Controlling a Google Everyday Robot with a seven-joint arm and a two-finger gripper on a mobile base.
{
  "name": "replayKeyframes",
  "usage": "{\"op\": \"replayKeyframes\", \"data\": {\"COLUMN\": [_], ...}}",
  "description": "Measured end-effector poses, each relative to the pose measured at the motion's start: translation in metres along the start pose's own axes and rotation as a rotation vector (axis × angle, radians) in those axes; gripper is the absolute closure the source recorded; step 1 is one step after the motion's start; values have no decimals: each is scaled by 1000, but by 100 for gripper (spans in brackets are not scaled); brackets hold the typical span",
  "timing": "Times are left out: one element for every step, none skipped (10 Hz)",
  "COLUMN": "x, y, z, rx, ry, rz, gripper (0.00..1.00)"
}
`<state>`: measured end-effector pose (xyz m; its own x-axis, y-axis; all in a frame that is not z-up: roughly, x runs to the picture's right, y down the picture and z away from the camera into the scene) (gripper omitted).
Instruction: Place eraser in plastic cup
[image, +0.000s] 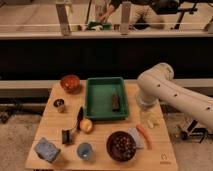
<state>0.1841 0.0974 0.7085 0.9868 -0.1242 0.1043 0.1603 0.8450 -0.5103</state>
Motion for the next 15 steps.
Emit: {"op": "replayKeyframes", "data": {"x": [-4, -15, -23, -27, -27, -26, -30, -33, -37, -38, -40, -43, -45, -46, -50], "y": [-7, -16, -19, -19, -19, -20, -28, -35, -40, -40, -40, -41, -42, -47, -56], "z": [2, 5, 6, 9, 11, 12, 17, 20, 22, 23, 26, 27, 28, 32, 37], "rx": [4, 7, 10, 14, 15, 16, 17, 19, 23, 24, 25, 25, 26, 27, 26], "ry": [-8, -19, -25, -31, -39, -46, -60, -69, -78, -86, -95, -104, -114, -120, -126], "rz": [2, 2, 2, -4, -8, -3, 4, 10, 19, 25, 29, 28, 29, 34, 37], "gripper": [20, 20, 20, 20, 20, 20, 20, 20, 20, 20, 20, 20, 20, 20, 20]}}
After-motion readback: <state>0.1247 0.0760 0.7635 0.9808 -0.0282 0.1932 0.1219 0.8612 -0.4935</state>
